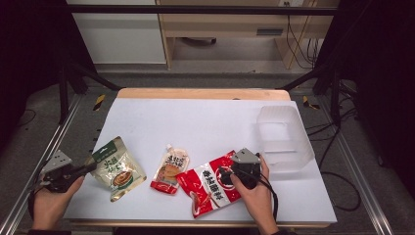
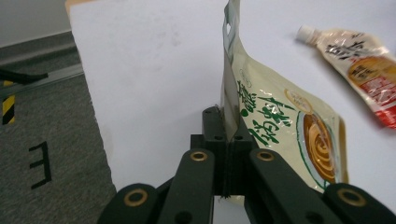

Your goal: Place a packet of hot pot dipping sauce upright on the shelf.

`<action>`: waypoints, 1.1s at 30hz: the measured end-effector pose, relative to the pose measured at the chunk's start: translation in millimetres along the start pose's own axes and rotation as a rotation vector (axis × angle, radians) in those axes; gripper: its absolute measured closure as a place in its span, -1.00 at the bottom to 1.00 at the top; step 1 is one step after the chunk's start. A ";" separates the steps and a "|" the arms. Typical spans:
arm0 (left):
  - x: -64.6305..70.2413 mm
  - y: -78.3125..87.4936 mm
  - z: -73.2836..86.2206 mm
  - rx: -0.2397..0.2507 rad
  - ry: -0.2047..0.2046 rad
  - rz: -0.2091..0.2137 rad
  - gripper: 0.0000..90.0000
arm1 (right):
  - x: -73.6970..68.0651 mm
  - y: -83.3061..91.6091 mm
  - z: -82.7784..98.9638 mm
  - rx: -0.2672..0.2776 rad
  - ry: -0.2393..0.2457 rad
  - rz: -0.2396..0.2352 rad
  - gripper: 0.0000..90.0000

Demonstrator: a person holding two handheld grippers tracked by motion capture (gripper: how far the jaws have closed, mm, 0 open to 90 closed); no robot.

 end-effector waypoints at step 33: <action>47.6 24.6 -78.0 0.056 -0.244 0.117 1.00 | -42.3 19.2 -28.1 0.022 0.180 -0.096 -0.67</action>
Point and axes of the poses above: each handheld gripper's, and its own axes: y roughly backward along the jaws, z roughly out of its underside, x roughly to its right, the point moved 5 cm from there along -y, roughly forward along the jaws, and after that the axes turned 13 degrees about -y, right-handed, at the moved point
